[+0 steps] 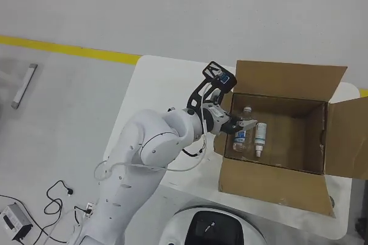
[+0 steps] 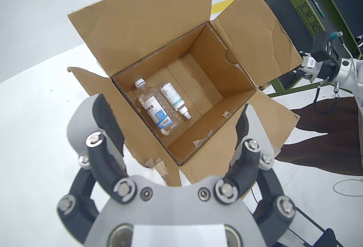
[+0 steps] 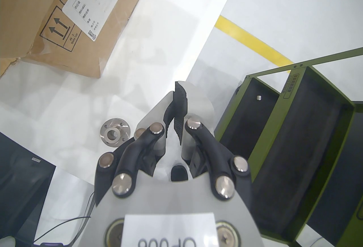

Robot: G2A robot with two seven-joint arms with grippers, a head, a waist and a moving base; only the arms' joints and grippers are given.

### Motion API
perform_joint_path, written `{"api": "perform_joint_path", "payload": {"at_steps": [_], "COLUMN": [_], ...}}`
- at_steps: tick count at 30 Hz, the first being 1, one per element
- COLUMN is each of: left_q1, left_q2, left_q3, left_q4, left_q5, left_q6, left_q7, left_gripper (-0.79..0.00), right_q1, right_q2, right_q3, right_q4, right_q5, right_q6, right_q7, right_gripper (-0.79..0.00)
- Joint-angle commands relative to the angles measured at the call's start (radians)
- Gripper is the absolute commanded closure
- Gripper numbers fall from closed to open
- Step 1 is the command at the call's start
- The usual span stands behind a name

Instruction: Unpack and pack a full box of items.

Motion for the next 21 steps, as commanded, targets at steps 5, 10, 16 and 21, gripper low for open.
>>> {"api": "perform_joint_path", "payload": {"at_steps": [5, 10, 16, 21], "left_q1": [0.000, 0.022, 0.023, 0.026], "left_q2": [0.000, 0.009, 0.022, 0.023], "left_q3": [0.000, -0.020, -0.042, -0.046], "left_q4": [0.000, -0.023, -0.059, -0.066], "left_q5": [0.000, 0.025, 0.083, 0.085], "left_q6": [0.000, -0.025, -0.048, -0.041], "left_q7": [0.000, 0.058, 0.033, 0.032], "left_gripper": [-0.785, -0.785, -0.785, -0.785], "right_q1": [-0.017, -0.053, -0.072, -0.039], "right_q2": [-0.005, -0.009, -0.007, 0.003], "right_q3": [-0.019, -0.055, -0.132, -0.192], "right_q4": [-0.030, -0.080, -0.122, -0.120], "right_q5": [-0.018, -0.089, -0.154, -0.176], "right_q6": [0.022, 0.084, 0.134, 0.126], "right_q7": [-0.018, 0.070, 0.266, 0.391], "right_gripper": [0.000, 0.000, 0.000, 0.000]}}
